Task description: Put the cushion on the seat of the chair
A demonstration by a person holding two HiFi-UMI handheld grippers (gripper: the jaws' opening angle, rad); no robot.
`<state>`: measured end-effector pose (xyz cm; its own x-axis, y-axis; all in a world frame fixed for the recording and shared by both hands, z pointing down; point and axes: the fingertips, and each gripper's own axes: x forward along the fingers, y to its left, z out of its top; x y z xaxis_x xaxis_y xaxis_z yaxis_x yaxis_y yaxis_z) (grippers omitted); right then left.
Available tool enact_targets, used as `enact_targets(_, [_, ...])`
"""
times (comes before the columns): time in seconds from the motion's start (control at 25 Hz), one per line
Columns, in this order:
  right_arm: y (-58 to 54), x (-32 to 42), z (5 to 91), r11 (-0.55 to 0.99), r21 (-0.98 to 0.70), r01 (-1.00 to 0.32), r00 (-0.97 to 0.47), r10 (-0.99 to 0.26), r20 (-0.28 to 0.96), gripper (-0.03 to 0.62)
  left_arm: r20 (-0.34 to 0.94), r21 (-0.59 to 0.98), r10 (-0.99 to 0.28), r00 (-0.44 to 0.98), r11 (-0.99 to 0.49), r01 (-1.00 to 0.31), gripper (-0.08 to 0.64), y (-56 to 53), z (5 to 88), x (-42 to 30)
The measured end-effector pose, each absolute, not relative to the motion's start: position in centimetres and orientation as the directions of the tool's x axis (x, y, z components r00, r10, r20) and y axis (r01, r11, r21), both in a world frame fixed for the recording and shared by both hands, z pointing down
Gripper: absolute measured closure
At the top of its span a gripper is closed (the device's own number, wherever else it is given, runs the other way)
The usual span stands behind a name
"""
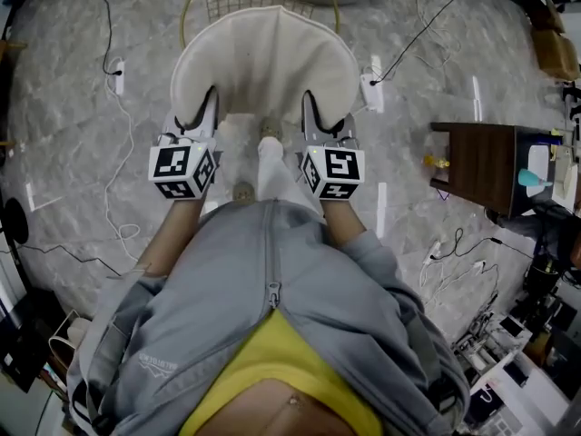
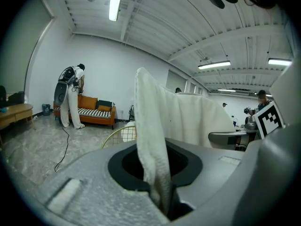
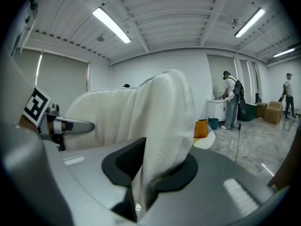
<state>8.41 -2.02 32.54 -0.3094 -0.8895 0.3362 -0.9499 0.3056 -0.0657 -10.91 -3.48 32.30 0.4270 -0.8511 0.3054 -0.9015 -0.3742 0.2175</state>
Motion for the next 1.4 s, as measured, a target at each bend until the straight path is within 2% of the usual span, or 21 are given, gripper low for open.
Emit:
enact_targets(0.56, [-18.0,11.4,35.4,0.416,-0.072,-0.906,-0.409,-0.822,0.396,0.525,0.378,0.251,-0.854,0.358,-0.278,-0.927,0.494,-17.6,35.4,-8.2])
enact_targets(1.4, [-21.6,9.6,49.7,0.414,-0.140,-0.900,-0.406,-0.675,0.616,0.521,0.579,0.383,-0.686,0.440,-0.248,-0.890,0.493,-21.4,50.2,-10.5])
